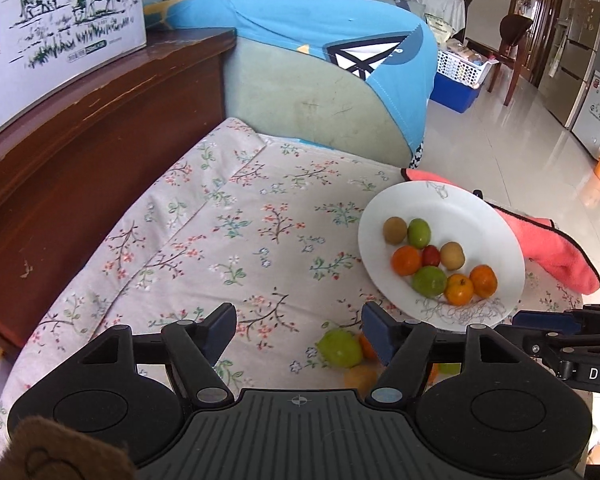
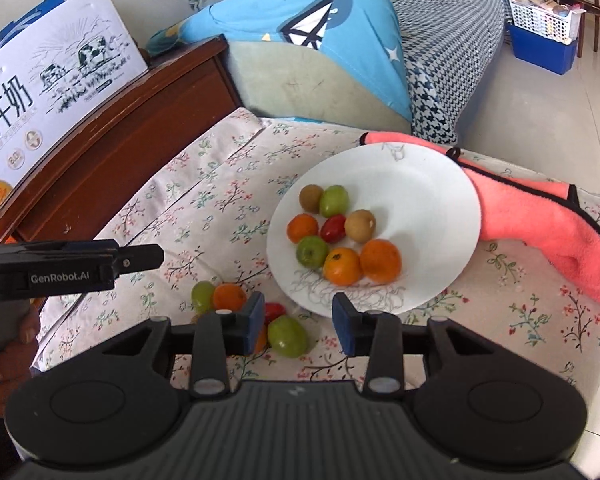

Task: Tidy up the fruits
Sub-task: 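Grasp a green plum with the right tool while the left tool grasps a kiwi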

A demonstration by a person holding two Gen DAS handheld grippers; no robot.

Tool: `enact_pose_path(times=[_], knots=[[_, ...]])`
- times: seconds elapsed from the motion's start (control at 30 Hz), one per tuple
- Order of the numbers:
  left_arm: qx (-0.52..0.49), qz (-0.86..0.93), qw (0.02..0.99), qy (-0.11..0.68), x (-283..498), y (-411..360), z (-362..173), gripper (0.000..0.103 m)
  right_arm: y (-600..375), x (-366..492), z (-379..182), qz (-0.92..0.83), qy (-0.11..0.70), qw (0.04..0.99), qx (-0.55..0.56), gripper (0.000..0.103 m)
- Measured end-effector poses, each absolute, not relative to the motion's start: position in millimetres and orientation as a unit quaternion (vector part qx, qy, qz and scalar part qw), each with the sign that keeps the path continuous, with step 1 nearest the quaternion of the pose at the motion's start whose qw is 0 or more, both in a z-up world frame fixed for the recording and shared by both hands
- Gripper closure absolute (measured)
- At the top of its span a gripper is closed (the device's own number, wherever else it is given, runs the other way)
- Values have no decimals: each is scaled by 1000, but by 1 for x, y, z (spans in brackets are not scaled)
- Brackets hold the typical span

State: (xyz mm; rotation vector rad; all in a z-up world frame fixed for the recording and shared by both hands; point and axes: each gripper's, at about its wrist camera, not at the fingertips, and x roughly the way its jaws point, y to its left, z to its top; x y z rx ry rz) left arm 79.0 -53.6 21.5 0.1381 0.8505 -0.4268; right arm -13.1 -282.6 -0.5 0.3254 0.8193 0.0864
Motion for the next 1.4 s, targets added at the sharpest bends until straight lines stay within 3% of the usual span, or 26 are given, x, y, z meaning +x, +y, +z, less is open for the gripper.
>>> enact_pose_path(times=[0.67, 0.97, 1.4], knots=[[32, -190, 845, 500, 86, -46, -29, 33, -250, 10, -41, 55, 443, 893, 62, 64], [23, -189, 848, 494, 85, -55, -35, 33, -247, 14, -47, 62, 452, 888, 55, 75], [7, -215, 850, 482, 78, -69, -31, 35, -251, 9, -40, 53, 453, 888, 62, 75]])
